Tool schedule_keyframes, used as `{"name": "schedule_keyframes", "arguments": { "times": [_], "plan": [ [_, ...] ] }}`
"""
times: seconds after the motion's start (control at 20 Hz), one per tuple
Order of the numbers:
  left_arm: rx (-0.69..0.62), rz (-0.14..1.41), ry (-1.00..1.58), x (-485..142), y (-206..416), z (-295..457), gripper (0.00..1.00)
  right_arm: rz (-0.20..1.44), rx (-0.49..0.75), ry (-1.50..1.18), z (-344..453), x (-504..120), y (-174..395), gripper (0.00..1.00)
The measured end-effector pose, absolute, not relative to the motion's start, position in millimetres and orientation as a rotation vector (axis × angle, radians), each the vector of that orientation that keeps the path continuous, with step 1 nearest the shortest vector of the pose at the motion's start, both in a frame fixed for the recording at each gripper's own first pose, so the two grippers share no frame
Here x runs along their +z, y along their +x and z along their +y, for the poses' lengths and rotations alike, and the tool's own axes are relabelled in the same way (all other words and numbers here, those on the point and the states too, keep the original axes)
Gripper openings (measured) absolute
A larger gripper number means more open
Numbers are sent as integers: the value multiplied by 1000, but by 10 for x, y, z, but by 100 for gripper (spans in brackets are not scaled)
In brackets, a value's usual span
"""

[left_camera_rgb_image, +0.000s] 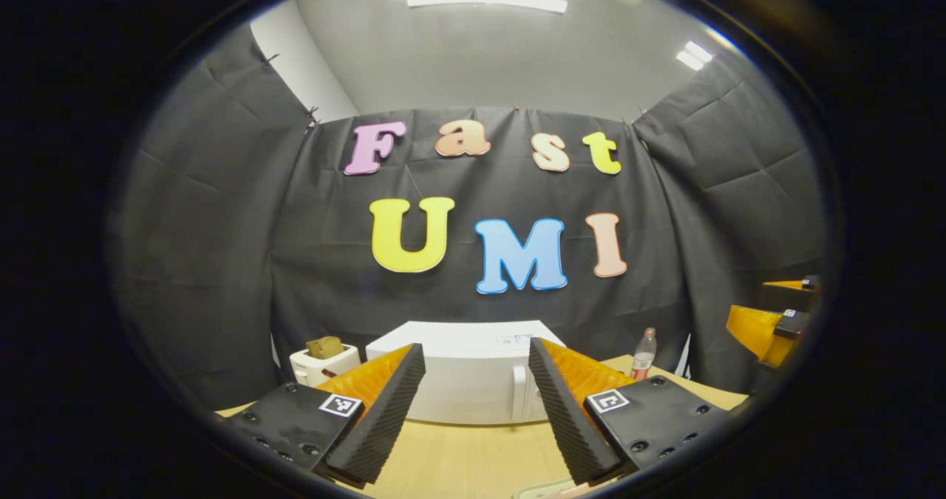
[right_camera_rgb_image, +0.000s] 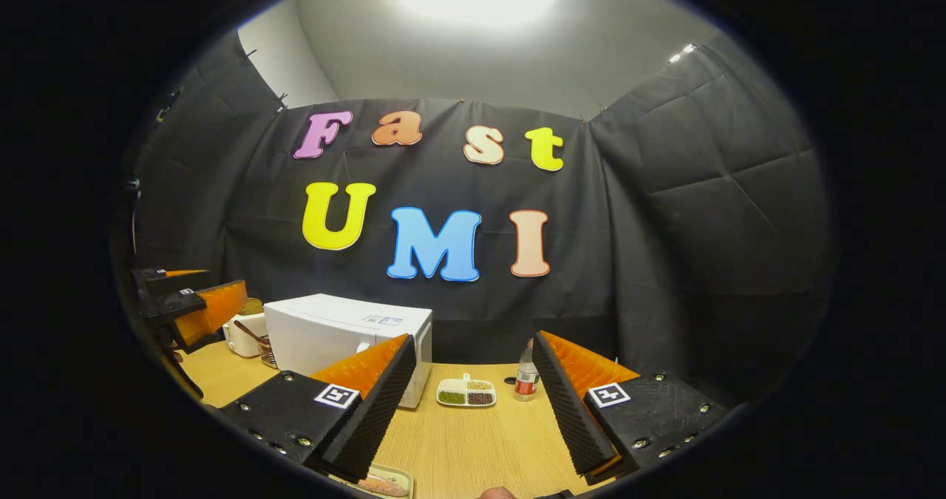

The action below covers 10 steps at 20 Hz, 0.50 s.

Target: Open the microwave oven with the left hand, put the food in, and close the microwave oven.

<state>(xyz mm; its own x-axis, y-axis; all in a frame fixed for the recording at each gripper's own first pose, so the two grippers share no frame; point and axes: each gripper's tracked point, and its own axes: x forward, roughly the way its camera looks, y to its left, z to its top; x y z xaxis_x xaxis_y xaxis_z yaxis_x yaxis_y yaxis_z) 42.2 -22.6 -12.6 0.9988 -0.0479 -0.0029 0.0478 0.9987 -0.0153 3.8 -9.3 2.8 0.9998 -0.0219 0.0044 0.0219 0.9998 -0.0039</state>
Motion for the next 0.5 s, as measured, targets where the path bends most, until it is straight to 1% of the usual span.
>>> {"name": "schedule_keyframes", "arguments": {
  "times": [0.25,0.5],
  "plan": [
    [-80,-7,-33,-197,878,-355,95,-3,-69,-18,-221,45,-14,97],
    [-118,-7,-16,-427,1300,-542,95,-11,-121,-42,-354,130,-156,97]
  ]
}}
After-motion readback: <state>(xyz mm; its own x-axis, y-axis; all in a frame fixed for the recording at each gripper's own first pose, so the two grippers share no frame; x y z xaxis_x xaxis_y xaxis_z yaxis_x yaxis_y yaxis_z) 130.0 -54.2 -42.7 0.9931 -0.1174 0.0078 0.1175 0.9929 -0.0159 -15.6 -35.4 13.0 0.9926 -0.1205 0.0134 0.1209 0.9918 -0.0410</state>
